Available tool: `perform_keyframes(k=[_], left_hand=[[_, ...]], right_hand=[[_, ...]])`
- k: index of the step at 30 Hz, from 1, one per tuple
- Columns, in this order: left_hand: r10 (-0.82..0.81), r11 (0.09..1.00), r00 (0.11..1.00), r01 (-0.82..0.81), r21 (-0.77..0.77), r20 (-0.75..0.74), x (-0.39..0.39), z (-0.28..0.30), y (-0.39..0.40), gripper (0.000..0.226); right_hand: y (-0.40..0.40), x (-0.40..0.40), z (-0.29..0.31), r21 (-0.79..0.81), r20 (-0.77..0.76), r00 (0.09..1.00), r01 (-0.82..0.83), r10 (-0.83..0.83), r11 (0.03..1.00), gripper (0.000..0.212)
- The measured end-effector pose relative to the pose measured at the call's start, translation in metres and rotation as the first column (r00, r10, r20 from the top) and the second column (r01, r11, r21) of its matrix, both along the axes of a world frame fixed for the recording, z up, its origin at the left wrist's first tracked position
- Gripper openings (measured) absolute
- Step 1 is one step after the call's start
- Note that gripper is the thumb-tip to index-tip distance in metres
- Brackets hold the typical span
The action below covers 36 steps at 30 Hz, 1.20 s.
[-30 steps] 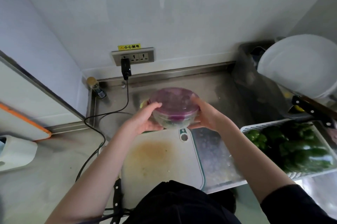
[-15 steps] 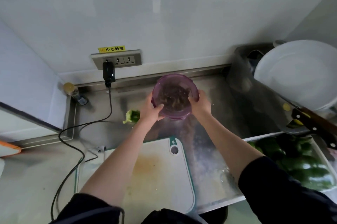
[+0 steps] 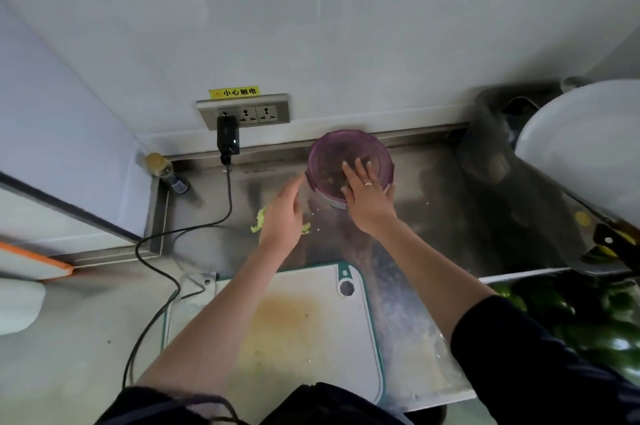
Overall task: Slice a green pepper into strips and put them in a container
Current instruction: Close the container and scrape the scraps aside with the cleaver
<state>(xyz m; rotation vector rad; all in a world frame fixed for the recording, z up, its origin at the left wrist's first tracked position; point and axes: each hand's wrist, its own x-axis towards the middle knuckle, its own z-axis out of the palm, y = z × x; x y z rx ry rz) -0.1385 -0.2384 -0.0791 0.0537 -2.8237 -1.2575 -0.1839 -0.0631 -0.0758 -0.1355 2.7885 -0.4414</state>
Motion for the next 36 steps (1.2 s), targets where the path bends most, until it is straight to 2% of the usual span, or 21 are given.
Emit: perform_keyframes(k=[2, 5, 6, 7, 10, 11, 13, 15, 16, 18, 19, 21, 23, 25, 26, 28, 30, 32, 33, 35, 36], left_hand=[[0.071, 0.997, 0.998, -0.071, -0.027, -0.001, 0.025, 0.002, -0.023, 0.043], [0.263, 0.933, 0.965, -0.249, -0.259, 0.017, 0.082, -0.001, -0.056, 0.029], [0.344, 0.886, 0.938, -0.309, -0.346, 0.044, 0.103, -0.003, -0.066, 0.029], [0.419, 0.839, 0.906, -0.357, -0.411, 0.067, 0.124, -0.006, -0.074, 0.031], [0.543, 0.751, 0.837, -0.446, -0.487, 0.07, 0.181, -0.013, -0.09, 0.029], [0.572, 0.727, 0.819, -0.48, -0.49, 0.045, 0.199, -0.013, -0.093, 0.029], [0.616, 0.724, 0.779, -0.501, -0.474, 0.116, 0.236, -0.009, -0.095, 0.033], [0.675, 0.709, 0.692, -0.514, -0.484, 0.254, 0.268, -0.016, -0.097, 0.038], [0.671, 0.713, 0.661, -0.451, -0.537, 0.336, 0.281, -0.021, -0.099, 0.043], [0.561, 0.748, 0.665, -0.152, -0.646, 0.493, 0.302, -0.027, -0.103, 0.064], [0.526, 0.756, 0.66, -0.074, -0.651, 0.536, 0.307, -0.029, -0.103, 0.071], [0.479, 0.782, 0.709, -0.077, -0.618, 0.518, 0.309, -0.026, -0.099, 0.069], [0.371, 0.829, 0.756, -0.008, -0.559, 0.54, 0.307, -0.023, -0.091, 0.061], [0.316, 0.825, 0.823, 0.007, -0.565, 0.472, 0.304, -0.026, -0.084, 0.05], [0.275, 0.856, 0.824, 0.024, -0.516, 0.496, 0.299, -0.022, -0.077, 0.045], [0.233, 0.883, 0.848, 0.021, -0.47, 0.476, 0.288, -0.013, -0.063, 0.04], [0.145, 0.889, 0.905, 0.057, -0.454, 0.399, 0.283, -0.011, -0.055, 0.034], [0.097, 0.939, 0.949, 0.012, -0.343, 0.299, 0.287, -0.011, -0.053, 0.039], [0.153, 0.958, 0.946, -0.071, -0.277, 0.286, 0.291, -0.012, -0.057, 0.036], [0.404, 0.911, 0.881, -0.361, -0.202, 0.248, 0.299, -0.016, -0.069, 0.015], [0.525, 0.849, 0.813, -0.479, -0.223, 0.251, 0.302, -0.018, -0.075, 0.015]], right_hand=[[-0.003, 0.0, 0.004, 0.018, -0.063, 0.998, 0.01, -0.009, 1.0, 0.05], [-0.026, 0.034, 0.011, -0.121, -0.283, 0.95, 0.102, -0.133, 0.987, 0.04], [-0.039, 0.052, 0.016, -0.174, -0.313, 0.944, 0.051, -0.104, 0.983, 0.034], [-0.053, 0.071, 0.019, -0.191, -0.306, 0.952, -0.058, -0.004, 0.98, 0.029], [-0.092, 0.123, 0.024, -0.147, -0.046, 0.918, -0.396, 0.393, 0.907, 0.018], [-0.102, 0.138, 0.023, -0.147, 0.058, 0.894, -0.432, 0.444, 0.89, 0.016], [-0.121, 0.165, 0.018, -0.177, 0.252, 0.856, -0.418, 0.452, 0.891, 0.02], [-0.137, 0.19, 0.011, -0.266, 0.491, 0.761, -0.332, 0.424, 0.905, 0.03], [-0.144, 0.202, 0.008, -0.312, 0.594, 0.693, -0.269, 0.408, 0.911, 0.035], [-0.156, 0.22, 0.002, -0.353, 0.67, 0.623, -0.21, 0.403, 0.912, 0.045], [-0.161, 0.227, -0.001, -0.354, 0.66, 0.632, -0.216, 0.406, 0.91, 0.049], [-0.17, 0.239, -0.009, -0.336, 0.622, 0.685, -0.204, 0.38, 0.919, 0.049], [-0.174, 0.248, -0.015, -0.333, 0.639, 0.715, -0.077, 0.285, 0.94, 0.048], [-0.175, 0.253, -0.019, -0.354, 0.663, 0.723, 0.076, 0.193, 0.932, 0.04], [-0.173, 0.256, -0.021, -0.372, 0.663, 0.731, 0.135, 0.161, 0.919, 0.034], [-0.167, 0.26, -0.023, -0.422, 0.649, 0.758, 0.286, 0.066, 0.86, 0.027], [-0.153, 0.262, -0.019, -0.507, 0.623, 0.781, 0.449, -0.047, 0.736, 0.017], [-0.131, 0.262, -0.016, -0.576, 0.613, 0.783, 0.535, -0.106, 0.618, 0.009], [-0.119, 0.262, -0.014, -0.597, 0.629, 0.768, 0.575, -0.118, 0.56, 0.009], [-0.096, 0.264, -0.012, -0.608, 0.625, 0.769, 0.589, -0.135, 0.533, 0.007], [-0.088, 0.266, -0.012, -0.598, 0.599, 0.789, 0.555, -0.138, 0.578, 0.008]])
